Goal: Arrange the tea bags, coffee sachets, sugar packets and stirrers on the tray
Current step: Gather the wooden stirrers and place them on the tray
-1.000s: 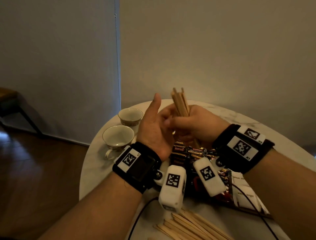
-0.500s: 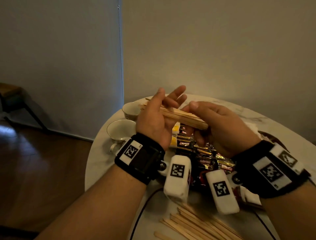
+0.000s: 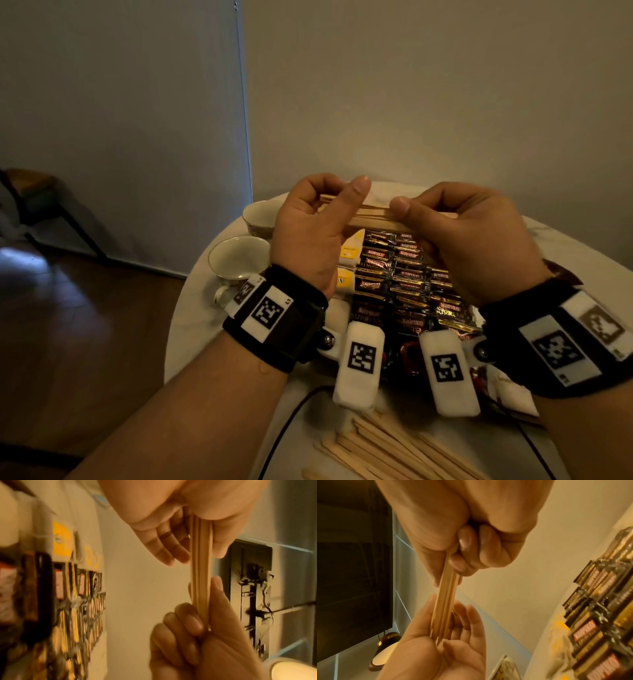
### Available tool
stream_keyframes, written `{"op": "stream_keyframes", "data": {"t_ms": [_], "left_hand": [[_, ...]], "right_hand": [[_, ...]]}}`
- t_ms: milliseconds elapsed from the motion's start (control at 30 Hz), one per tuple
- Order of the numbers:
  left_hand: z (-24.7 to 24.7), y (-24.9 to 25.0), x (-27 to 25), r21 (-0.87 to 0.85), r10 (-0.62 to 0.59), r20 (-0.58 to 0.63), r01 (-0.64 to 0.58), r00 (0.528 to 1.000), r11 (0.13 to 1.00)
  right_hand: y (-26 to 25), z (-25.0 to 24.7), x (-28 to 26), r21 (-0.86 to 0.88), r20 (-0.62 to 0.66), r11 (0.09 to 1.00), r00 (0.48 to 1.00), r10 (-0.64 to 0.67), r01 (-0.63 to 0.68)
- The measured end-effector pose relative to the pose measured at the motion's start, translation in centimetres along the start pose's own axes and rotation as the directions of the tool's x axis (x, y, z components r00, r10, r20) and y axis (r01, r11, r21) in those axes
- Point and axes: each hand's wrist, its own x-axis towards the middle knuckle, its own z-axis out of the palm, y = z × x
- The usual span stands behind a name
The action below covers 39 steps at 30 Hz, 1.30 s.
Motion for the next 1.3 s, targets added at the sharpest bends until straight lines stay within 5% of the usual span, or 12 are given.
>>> {"op": "stream_keyframes", "data": {"t_ms": [233, 433, 700, 900, 1100, 1300], "left_hand": [[-0.6, 0.2, -0.3, 0.481, 0.286, 0.075, -0.286, 0.955, 0.829], [-0.4, 0.0, -0.5, 0.443, 0.279, 0.056, -0.274, 0.959, 0.854], [-0.5, 0.1, -0.4, 0.497, 0.250, 0.051, -0.242, 0.967, 0.834], [-0.3, 0.9, -0.6, 0.335, 0.102, 0.023, -0.104, 0.995, 0.937], [-0.1, 0.0, -0.8, 0.533, 0.154, 0.103, -0.185, 0.983, 0.826], [-0.4, -0.4, -0.4, 0.478, 0.142, 0.021, -0.134, 0.990, 0.868]], "right_hand": [[-0.7, -1.5, 0.4, 0.003, 0.071, 1.000, 0.997, 0.021, -0.021], [0.1, -1.3, 0.5, 0.139, 0.108, 0.985, 0.990, 0.086, -0.101], [0.0, -0.9, 0.5, 0.110, 0.142, 0.990, 0.988, 0.066, -0.082], [0.2, -1.4, 0.7, 0.070, 0.137, 0.994, 0.988, 0.075, -0.085], [-0.6, -1.1, 0.6, -0.010, 0.147, 0.999, 0.988, 0.047, -0.046], [-0.2, 0.0, 0.3, -0.016, 0.100, 0.999, 0.994, 0.034, -0.032]]}}
